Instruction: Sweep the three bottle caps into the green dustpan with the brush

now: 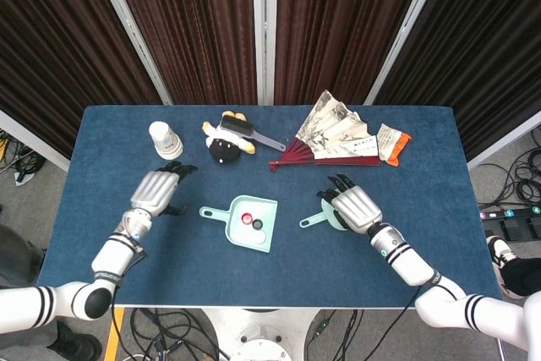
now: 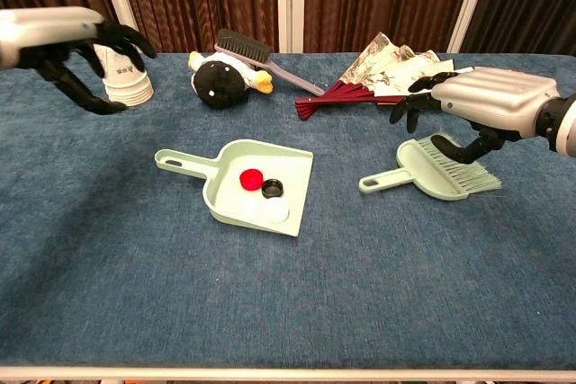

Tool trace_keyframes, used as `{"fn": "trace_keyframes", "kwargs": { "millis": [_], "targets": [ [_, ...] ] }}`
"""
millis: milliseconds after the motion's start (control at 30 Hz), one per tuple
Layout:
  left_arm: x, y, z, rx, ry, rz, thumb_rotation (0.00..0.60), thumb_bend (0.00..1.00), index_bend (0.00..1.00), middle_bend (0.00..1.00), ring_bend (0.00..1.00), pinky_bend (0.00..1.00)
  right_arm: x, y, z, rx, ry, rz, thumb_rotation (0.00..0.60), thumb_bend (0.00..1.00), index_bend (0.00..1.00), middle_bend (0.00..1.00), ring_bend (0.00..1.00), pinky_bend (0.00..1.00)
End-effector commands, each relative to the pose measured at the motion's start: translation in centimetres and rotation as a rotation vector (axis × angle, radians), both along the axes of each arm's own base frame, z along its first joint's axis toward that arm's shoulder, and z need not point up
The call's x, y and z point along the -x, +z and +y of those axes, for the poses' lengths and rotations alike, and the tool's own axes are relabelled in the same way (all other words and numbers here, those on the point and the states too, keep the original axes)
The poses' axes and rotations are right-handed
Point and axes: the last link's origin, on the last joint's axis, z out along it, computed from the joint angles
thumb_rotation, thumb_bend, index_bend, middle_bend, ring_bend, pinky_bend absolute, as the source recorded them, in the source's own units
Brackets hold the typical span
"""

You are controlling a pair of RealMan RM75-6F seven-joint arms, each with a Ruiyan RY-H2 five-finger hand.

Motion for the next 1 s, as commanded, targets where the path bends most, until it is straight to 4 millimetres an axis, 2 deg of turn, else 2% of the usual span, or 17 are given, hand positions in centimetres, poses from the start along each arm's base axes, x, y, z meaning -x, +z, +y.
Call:
{"fn": "trace_keyframes", "kwargs": {
  "millis": [33,133,233,333,467,567,867,1000],
  "targets": [
    [2.2,2.2,-0.3,-0.079,0.024,0.025,0.6,0.27,0.16,0.2,0.1,0.24,0.3,1.4,0.2,0.052,-0.019,-0.033,0.6,0.48,0.01,0.16,0.0,0.0],
    [4.6,4.1,-0.6,-0.165,0.05,0.056,0.6,0.26,0.17,0.2,0.1,0.23,1.3,3.9,0.3,0.134,-0.048,-0.084,0.6,0.41,0.01,0.15,0.0,0.0],
    [7.0,5.9,-1.5,-0.258,0.068,0.084,0.6,0.25,0.19,0.21,0.1,0.23,3.1,6.8,0.7,0.225,-0.09,-0.116,0.6,0.33,0.01,0.17,0.0,0.0],
    [9.0,7.1,-2.9,-0.33,0.077,0.093,0.6,0.24,0.21,0.21,0.1,0.22,4.7,9.5,1.7,0.307,-0.137,-0.17,0.6,0.32,0.05,0.21,0.0,0.0],
    [11.2,8.3,-5.3,-0.404,0.079,0.102,0.6,0.24,0.22,0.21,0.1,0.21,6.8,12.5,3.9,0.394,-0.176,-0.202,0.6,0.22,0.06,0.2,0.0,0.0],
    [12.0,8.8,-7.3,-0.436,0.07,0.103,0.6,0.24,0.23,0.22,0.1,0.21,7.9,13.9,6.0,0.435,-0.195,-0.204,0.6,0.16,0.06,0.19,0.0,0.0],
    [13.1,8.3,-13.6,-0.462,0.112,0.127,0.6,0.23,0.23,0.21,0.1,0.15,10.3,15.9,12.6,0.515,-0.295,-0.272,0.6,0.16,0.06,0.17,0.0,0.0],
    [12.8,8.3,-15.0,-0.457,0.126,0.124,0.6,0.22,0.23,0.21,0.1,0.15,11.0,16.0,14.3,0.536,-0.33,-0.293,0.6,0.16,0.06,0.17,0.0,0.0]
  ]
}}
